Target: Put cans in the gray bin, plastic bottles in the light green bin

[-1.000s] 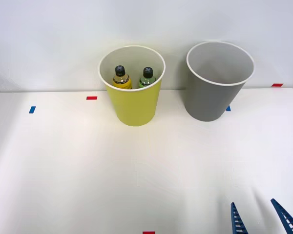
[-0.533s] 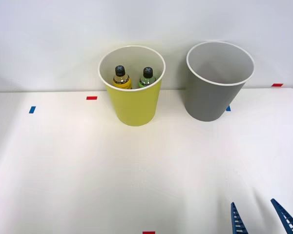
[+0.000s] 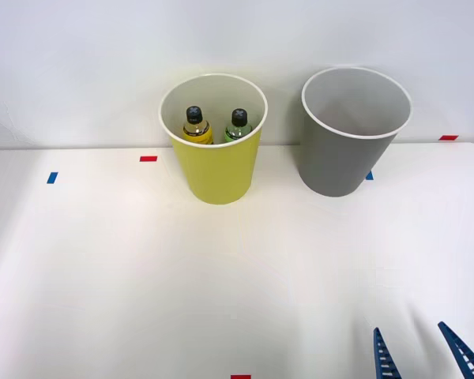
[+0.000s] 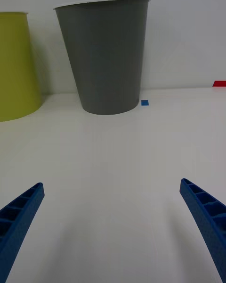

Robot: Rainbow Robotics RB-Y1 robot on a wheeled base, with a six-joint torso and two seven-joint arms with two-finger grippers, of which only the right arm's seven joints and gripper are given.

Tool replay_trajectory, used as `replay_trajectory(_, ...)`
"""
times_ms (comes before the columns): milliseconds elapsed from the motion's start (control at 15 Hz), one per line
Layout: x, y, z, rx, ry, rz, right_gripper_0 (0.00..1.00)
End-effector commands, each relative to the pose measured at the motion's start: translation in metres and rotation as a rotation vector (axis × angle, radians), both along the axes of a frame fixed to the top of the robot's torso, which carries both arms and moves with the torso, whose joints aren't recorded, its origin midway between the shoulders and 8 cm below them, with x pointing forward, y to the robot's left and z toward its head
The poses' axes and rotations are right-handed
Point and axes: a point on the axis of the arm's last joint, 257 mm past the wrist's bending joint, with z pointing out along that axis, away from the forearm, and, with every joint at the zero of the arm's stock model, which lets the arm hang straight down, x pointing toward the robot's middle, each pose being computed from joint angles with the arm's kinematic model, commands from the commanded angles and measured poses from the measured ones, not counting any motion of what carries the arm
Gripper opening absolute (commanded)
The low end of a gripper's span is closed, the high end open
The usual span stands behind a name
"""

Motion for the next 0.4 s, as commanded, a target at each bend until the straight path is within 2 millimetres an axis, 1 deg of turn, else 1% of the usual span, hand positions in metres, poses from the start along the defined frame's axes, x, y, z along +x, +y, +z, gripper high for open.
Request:
replay_trajectory(67, 0.0000, 0.0000, 0.0000, 0.000, 0.000, 0.000, 1.00)
replay_trajectory(400, 0.0000, 0.0000, 0.0000, 0.000, 0.000, 0.000, 1.00)
